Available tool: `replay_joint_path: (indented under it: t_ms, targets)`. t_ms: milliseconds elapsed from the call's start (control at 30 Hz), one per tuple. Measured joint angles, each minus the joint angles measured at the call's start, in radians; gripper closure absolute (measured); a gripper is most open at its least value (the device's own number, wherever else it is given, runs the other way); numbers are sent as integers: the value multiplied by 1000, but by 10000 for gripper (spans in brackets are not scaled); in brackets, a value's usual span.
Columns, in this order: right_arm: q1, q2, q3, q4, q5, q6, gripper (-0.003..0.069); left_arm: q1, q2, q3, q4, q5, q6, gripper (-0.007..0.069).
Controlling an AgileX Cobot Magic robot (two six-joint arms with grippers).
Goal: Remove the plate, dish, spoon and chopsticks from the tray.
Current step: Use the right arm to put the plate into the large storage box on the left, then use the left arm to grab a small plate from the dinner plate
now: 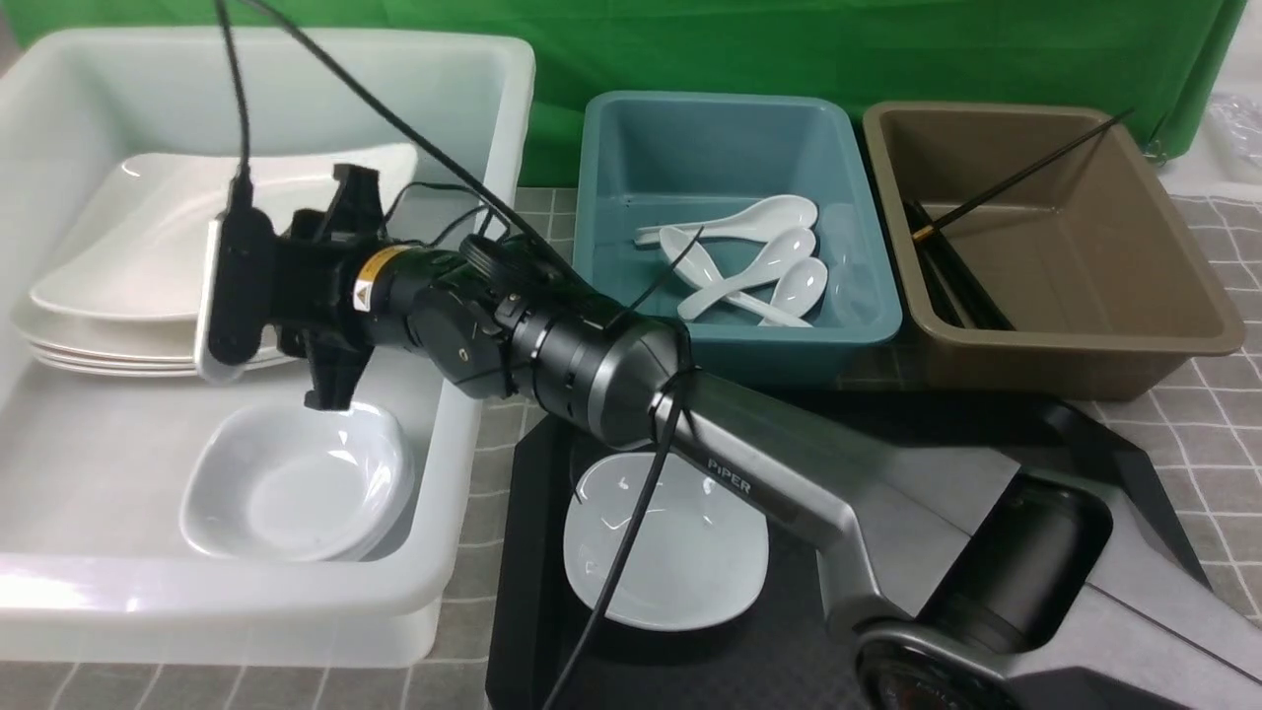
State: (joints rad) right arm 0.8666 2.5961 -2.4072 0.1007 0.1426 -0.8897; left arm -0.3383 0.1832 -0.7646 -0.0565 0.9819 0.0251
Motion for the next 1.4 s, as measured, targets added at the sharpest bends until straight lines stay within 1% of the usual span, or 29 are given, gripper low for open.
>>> replay_joint_path:
  t_ms: [33,67,100,133,200,267,300,333,367,433,467,500,533,567,633,700,733,767,833,900,933,1067,1100,1133,1167,1233,1267,1300,1400]
  targets:
    - [0,0,0,0,0,18,199,0,0,0,0,0,0,621]
    - [-4,-3,0,-1,13,86,182,0,0,0,0,-3,0,621]
    - [-6,-8,0,-1,24,118,182,0,0,0,0,-4,0,621]
    - [-7,-10,0,-2,31,128,183,0,0,0,0,-4,0,621]
    - [-8,-44,-1,-6,122,193,209,0,0,0,-1,-5,0,621]
    - [-8,-67,-1,-6,173,218,230,0,0,0,-1,-5,0,621]
    - [-8,-120,-1,-6,276,261,279,0,0,0,-1,-7,0,621]
    - [-8,-120,-1,-6,288,267,286,0,0,0,-1,-7,1,621]
    - [-8,-181,-1,-8,389,317,347,0,0,0,-1,-8,8,621]
    - [-8,-240,-1,-13,470,356,396,0,1,0,-1,-9,14,621]
    - [-8,-305,-2,-23,574,402,448,0,6,0,-1,-10,27,621]
    - [-8,-360,-4,-28,662,443,482,0,14,0,-1,-10,34,621]
    - [-8,-378,-5,-30,691,456,500,0,22,0,-1,-10,37,621]
    - [-9,-420,-8,-31,770,489,531,0,40,0,-3,-8,48,621]
    - [-11,-491,-12,-38,871,516,565,0,90,-1,-14,-8,76,621]
    - [-17,-545,-12,-60,973,536,584,-7,153,-1,-37,-10,120,621]
    - [-17,-549,-12,-64,982,541,586,-9,160,-1,-40,-10,120,621]
    - [-18,-586,-1,-101,1025,570,589,-22,215,-1,-61,-15,152,621]
    - [-18,-646,46,-157,1025,625,589,-36,316,-6,-75,-14,182,621]
    - [-18,-684,83,-184,1025,647,590,-40,364,-10,-78,-13,192,621]
    - [-18,-772,182,-241,1025,687,590,-48,433,-22,-88,-9,211,621]
    - [-18,-1056,509,-348,1025,804,589,-119,613,-71,-116,-16,243,621]
    - [-18,-1072,527,-351,1025,810,589,-123,629,-76,-116,-18,244,621]
    - [-18,-1200,674,-370,1025,857,589,-155,684,-94,-116,-34,256,621]
    - [-18,-1277,767,-375,1024,880,589,-182,727,-106,-114,-47,263,621]
    - [-18,-1405,930,-380,1018,934,589,-244,814,-130,-110,-73,266,621]
    - [-18,-1445,965,-380,1015,952,589,-266,847,-139,-107,-81,266,621]
    - [-18,-1523,1081,-380,1002,995,589,-312,916,-157,-96,-109,263,621]
    - [-18,-1694,1272,-379,989,1081,589,-427,1085,-201,-56,-173,220,621]
